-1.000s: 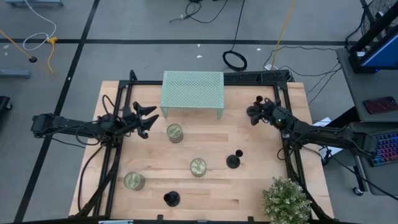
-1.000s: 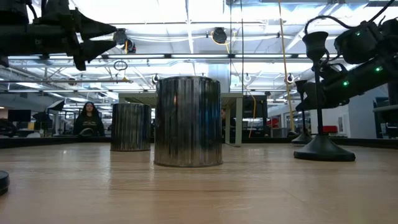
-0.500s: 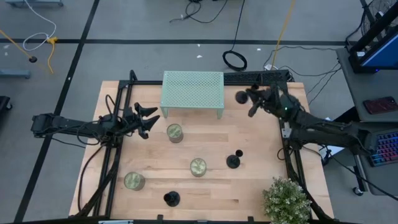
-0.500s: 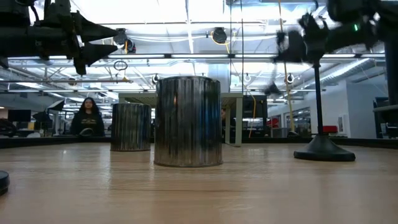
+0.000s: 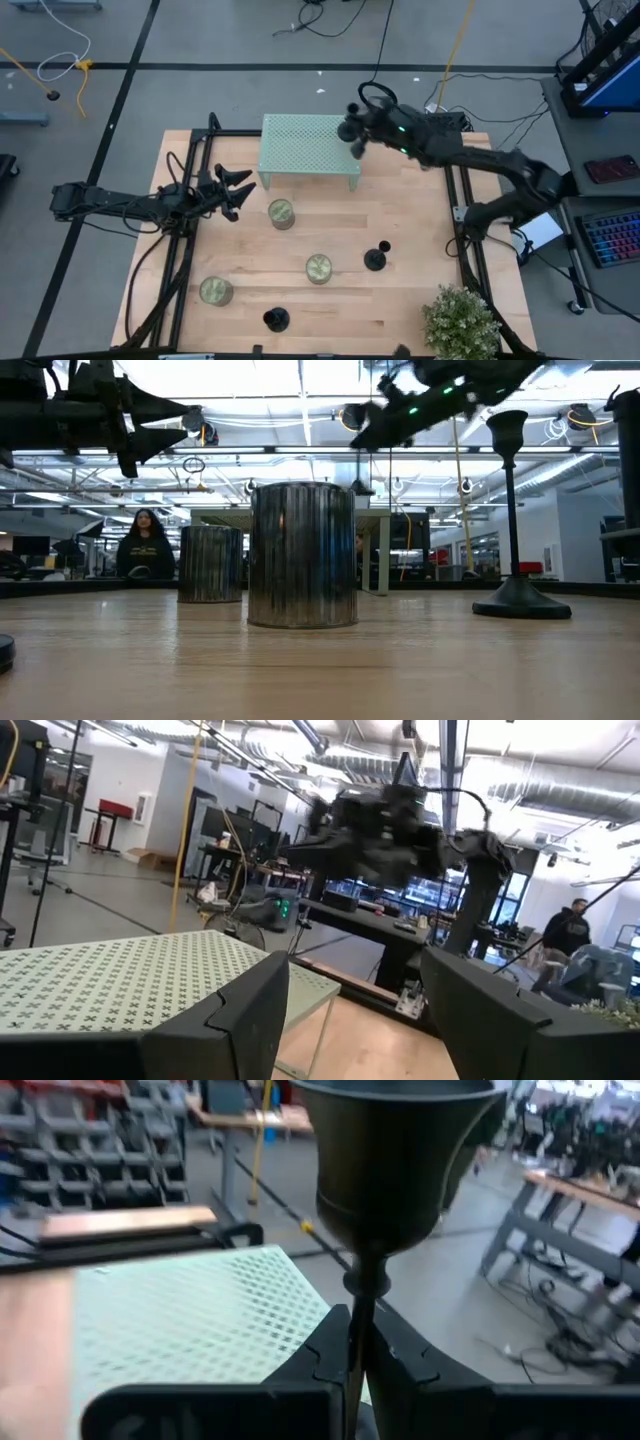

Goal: Pick & Place candle stick holders
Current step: Put the top black candle holder on the shelf

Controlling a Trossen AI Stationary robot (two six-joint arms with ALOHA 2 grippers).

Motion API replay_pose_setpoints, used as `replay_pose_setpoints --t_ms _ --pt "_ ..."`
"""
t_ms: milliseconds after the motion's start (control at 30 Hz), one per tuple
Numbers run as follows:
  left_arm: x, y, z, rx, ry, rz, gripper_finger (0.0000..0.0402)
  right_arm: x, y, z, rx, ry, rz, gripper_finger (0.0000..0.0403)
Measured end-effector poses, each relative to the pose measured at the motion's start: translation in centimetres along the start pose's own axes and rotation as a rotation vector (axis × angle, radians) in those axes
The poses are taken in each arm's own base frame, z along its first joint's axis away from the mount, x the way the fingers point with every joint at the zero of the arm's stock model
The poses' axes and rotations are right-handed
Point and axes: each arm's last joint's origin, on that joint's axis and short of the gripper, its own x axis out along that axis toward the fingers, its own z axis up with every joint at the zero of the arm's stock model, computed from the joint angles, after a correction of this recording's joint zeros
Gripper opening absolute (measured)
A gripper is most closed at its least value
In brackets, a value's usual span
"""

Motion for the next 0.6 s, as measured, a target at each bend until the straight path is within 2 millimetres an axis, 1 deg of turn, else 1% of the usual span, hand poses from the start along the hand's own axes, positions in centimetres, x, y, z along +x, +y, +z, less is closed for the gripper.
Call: replay_pose_setpoints --t_ms 100,233,433,600 --pt "0.0 0.0 -0.2 -0.002 0.017 -0.002 0.0234 2.4 -0.7 0.0 0.014 0.014 -0.022 0.0010" --pt "0.0 0.1 -0.5 -0.025 0.049 0.002 0.0234 4.0 -1.8 -0.9 0.042 0.050 -0.053 0.0010" --pt "0.0 0.1 -0.7 -0.029 0.070 0.008 0.0234 4.8 -3.3 -2.6 0.107 0.124 -0.091 0.0011" --pt "0.0 0.1 -0.7 -0.021 0.070 0.008 0.0234 4.9 -3.9 -2.8 0.129 0.126 -0.105 0.0018"
